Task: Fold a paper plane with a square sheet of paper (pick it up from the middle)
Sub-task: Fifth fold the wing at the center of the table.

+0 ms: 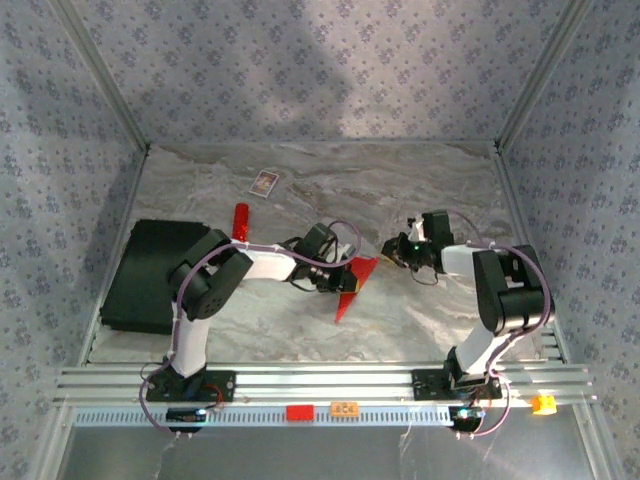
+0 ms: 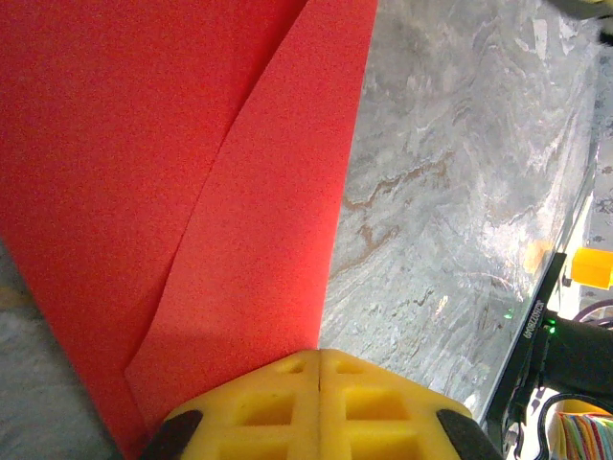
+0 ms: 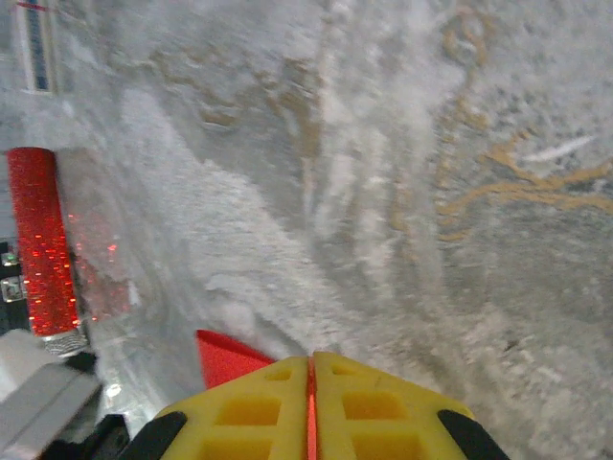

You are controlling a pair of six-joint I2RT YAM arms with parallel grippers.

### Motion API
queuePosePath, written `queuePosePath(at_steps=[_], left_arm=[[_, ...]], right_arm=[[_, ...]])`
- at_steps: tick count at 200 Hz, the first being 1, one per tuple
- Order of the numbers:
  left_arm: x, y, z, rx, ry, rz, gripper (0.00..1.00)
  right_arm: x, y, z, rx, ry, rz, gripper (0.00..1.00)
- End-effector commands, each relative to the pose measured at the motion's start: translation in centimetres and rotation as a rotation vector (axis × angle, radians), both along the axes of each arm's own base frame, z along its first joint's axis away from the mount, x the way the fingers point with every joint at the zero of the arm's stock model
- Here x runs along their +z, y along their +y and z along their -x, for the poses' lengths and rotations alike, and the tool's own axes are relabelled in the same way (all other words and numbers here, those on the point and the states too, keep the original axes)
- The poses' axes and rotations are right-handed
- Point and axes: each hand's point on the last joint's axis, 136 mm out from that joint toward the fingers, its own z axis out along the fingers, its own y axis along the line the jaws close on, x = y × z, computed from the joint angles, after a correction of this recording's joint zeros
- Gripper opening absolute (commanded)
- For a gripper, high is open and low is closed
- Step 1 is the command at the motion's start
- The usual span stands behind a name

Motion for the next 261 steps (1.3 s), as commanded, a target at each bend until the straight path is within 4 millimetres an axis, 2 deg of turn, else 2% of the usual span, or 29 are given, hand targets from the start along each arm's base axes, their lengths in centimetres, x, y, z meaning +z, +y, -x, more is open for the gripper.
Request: queuePosePath(at_steps=[1,12,48,64,87,121,144,189,227,261], left_arm=[[-4.4,3.2,2.4,0.013,0.105,-0.167,0.00],[-4.4,3.3,2.4,0.014,0.105,-0.166,0.00],[-3.9,2.9,2.1,0.019,0.098,-0.149,0.00],[-3.6,2.7,2.0,0.020,0.096,-0.137,0.00],[-3.0,2.2,1.8,0.018,0.096,-0.121,0.00],[-1.5,1.4,1.4,0.016,0.079,-0.089,0.00],[0.1,0.7,1.0,0.004,0.057,-0.061,0.00],[2.7,-1.1,1.2,-0.044,0.026,-0.008,0.03],[2.3,-1.2,1.2,-0.041,0.028,-0.016,0.06],[-0.1,0.3,2.1,-0.037,0.064,-0.102,0.06]], right_arm=[[2.3,0.7,0.3,0.025,-0.055,0.007,0.12],[2.6,1.7,1.0,0.054,-0.056,0.005,0.12],[1.2,5.5,3.5,0.162,-0.001,-0.027,0.12],[0.2,6.2,4.3,0.187,0.028,-0.016,0.11],[-1.6,5.8,5.0,0.169,0.074,0.013,0.11],[-3.9,4.2,5.8,0.127,0.130,0.067,0.09],[-4.6,3.7,6.1,0.113,0.148,0.075,0.08],[-4.8,3.6,6.1,0.100,0.150,0.074,0.08],[-4.8,3.6,6.1,0.096,0.150,0.072,0.08],[-5.1,3.5,6.2,0.095,0.156,0.073,0.08]])
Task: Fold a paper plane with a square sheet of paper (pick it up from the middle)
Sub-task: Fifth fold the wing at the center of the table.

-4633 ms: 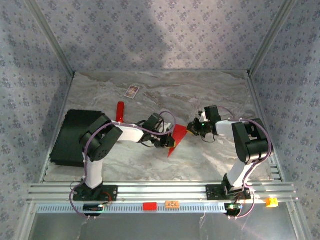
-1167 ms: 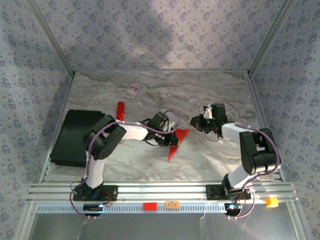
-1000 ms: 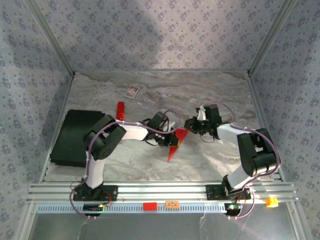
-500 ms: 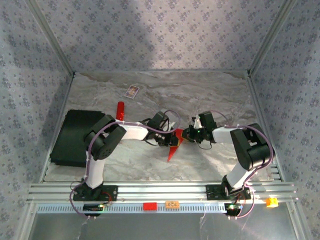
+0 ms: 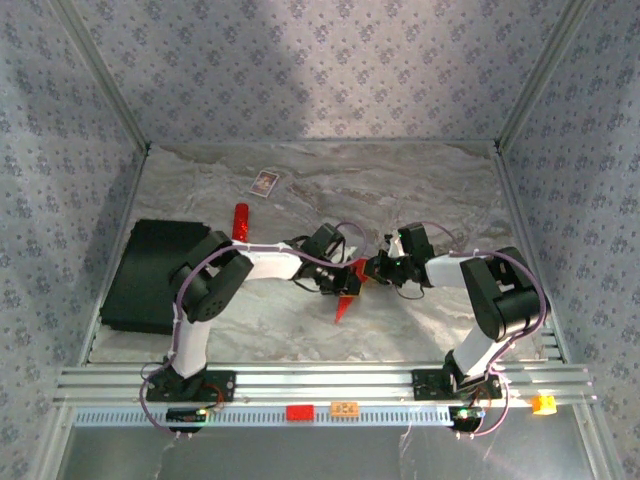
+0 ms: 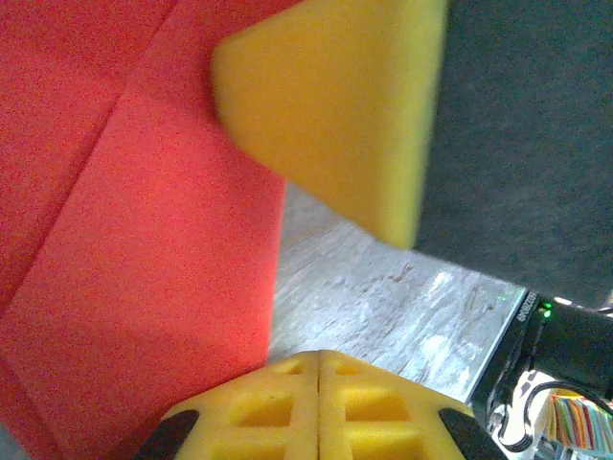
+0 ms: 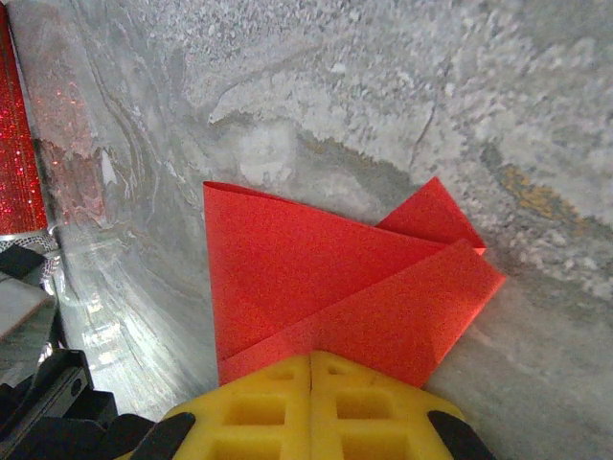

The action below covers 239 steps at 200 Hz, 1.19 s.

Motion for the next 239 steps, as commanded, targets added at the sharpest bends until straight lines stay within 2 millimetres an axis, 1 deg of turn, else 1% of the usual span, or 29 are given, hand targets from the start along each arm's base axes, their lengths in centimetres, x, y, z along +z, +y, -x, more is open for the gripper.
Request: queuePosePath(at_steps=[1,19,36,82,104,135,150,165,196,215,239], left_arm=[[-0.8,1.0,0.7,-0.012,0.015,-0.052,0.06],[-1.8,2.1,1.7,-0.021,0.041,-0.096,0.06],[-2.1,2.9,2.7,-0.032,0.056,-0.105,0.05],[-1.7,4.7,5.1,-0.077,0.075,-0.114,0.06],[-1.9,5.5,6.2,-0.085,0.081,-0.133,0.06],[-1.8,6.4,6.9,-0.081,0.058,-0.149,0.04],[-1.1,6.5,6.8,-0.080,0.021,-0.138,0.02],[0.2,6.2,6.3,-0.076,-0.023,-0.104,0.02],[3.0,5.6,4.3,-0.027,-0.135,-0.038,0.00],[3.6,5.7,2.4,0.035,-0.159,-0.021,0.00],[3.3,6.2,0.0,0.117,-0.144,-0.016,0.02]], right_arm=[[-2.6,-1.6,1.1,-0.048,0.074,0.073,0.08],[-2.7,-1.7,1.1,-0.052,0.074,0.076,0.08],[-2.7,-1.7,1.1,-0.051,0.075,0.075,0.08],[-2.7,-1.7,0.9,-0.051,0.075,0.074,0.08],[-2.7,-1.7,0.8,-0.053,0.076,0.073,0.08],[-2.1,-1.4,0.5,-0.044,0.063,0.055,0.08],[-1.8,-1.2,0.4,-0.040,0.057,0.048,0.08],[-1.3,-0.9,0.3,-0.028,0.045,0.033,0.08],[0.7,0.2,-0.4,0.013,-0.011,-0.014,0.11],[2.3,0.8,-0.8,0.033,-0.056,-0.025,0.13],[3.2,0.0,-0.9,0.009,-0.078,0.023,0.17]])
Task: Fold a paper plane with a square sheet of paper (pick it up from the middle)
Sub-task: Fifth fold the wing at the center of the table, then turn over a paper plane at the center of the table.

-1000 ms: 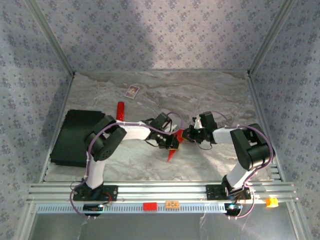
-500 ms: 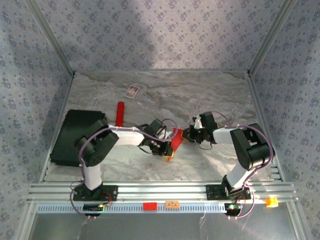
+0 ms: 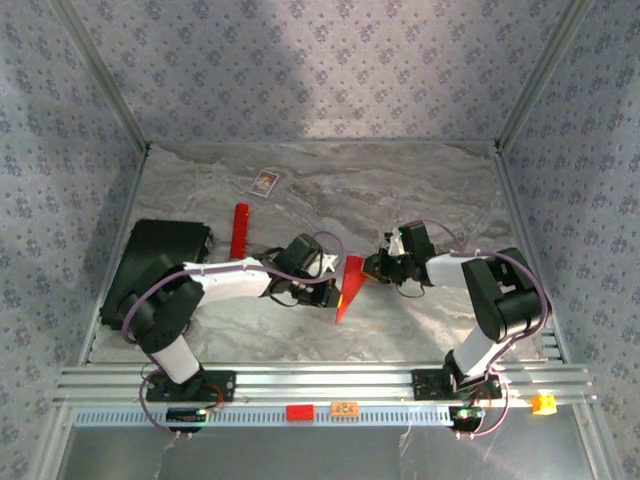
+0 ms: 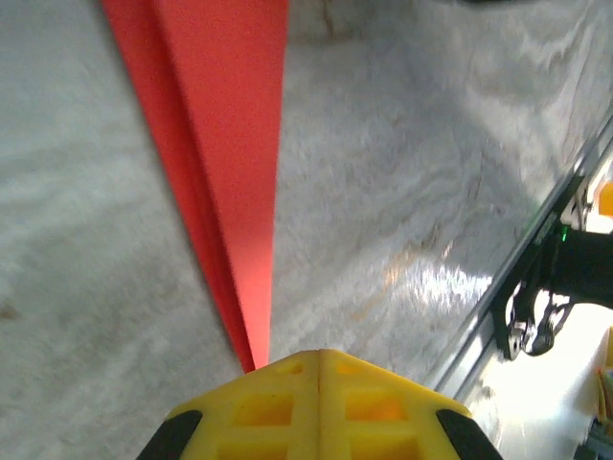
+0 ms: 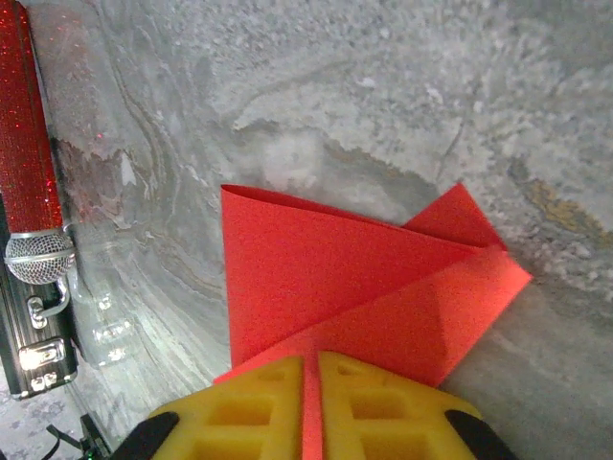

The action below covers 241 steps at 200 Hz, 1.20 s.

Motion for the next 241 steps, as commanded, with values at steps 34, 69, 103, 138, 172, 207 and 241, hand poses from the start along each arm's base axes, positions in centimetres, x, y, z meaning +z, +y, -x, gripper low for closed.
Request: queuePosePath(at_steps=[34,69,103,138,172,207,241], left_arm=[[-0.8,0.8,-4.5,0.138,0.007,-0.001,0.03],[-1.2,0.4,-5.3,0.160,0.024,0.023,0.06],[-1.4,0.2,-6.0,0.189,0.053,0.058,0.07],[-1.7,0.0,-6.5,0.208,0.081,0.087,0.08],[-2.0,-0.3,-6.5,0.207,0.112,0.104,0.10],[-2.3,-0.6,-6.3,0.193,0.133,0.116,0.12],[-2.3,-0.7,-5.9,0.180,0.141,0.126,0.15]], right_arm=[[2.4,-1.3,0.3,-0.033,-0.057,0.072,0.20],[2.0,-1.8,1.4,-0.076,-0.036,0.078,0.21],[1.7,-2.2,2.4,-0.116,-0.027,0.084,0.22],[1.5,-2.6,3.4,-0.123,-0.016,0.087,0.22],[1.5,-2.5,3.8,-0.122,-0.015,0.078,0.23],[1.4,-2.1,4.0,-0.112,-0.010,0.072,0.23],[1.4,-1.6,4.0,-0.092,-0.009,0.068,0.23]])
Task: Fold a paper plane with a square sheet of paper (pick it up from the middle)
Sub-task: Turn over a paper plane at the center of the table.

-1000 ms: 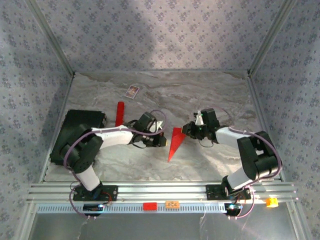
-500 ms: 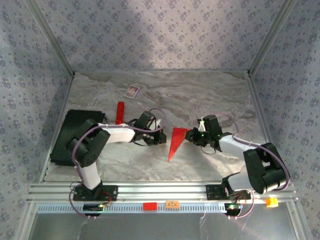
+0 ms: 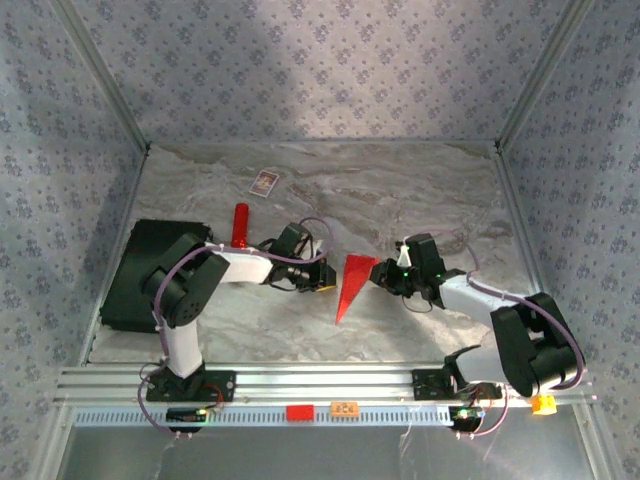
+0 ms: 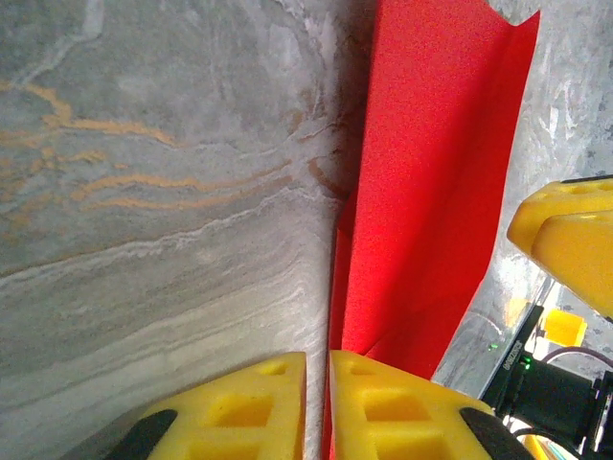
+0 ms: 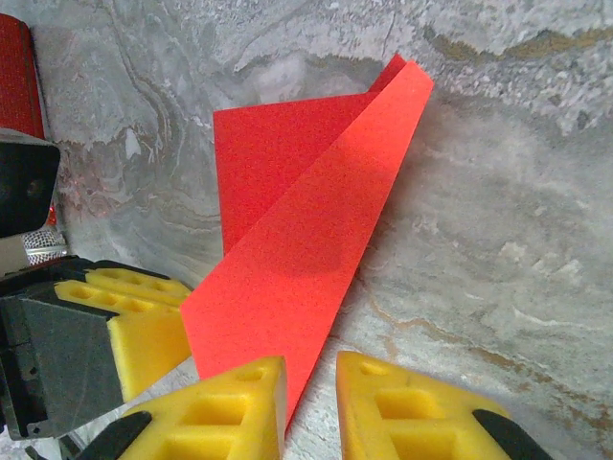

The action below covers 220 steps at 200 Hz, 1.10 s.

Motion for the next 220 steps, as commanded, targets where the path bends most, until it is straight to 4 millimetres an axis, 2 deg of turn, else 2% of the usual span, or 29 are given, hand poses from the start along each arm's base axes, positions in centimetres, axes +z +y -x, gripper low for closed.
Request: queuePosePath(at_steps=[1,130,220], left_arm=[[0.9,-0.9,-0.2,-0.022,-0.006,0.051,0.15],[0.3,-2.1,1.3,-0.101,0.027,0.057,0.19],[-1.0,-1.4,2.0,-0.124,0.035,-0.042,0.20]], right_arm=[[-0.4,0.2,0.3,0.001,0.024,0.004,0.23],[-1.2,1.8,1.4,0.073,0.055,-0.008,0.23],[-1.3,2.4,2.4,0.118,0.069,-0.017,0.22]])
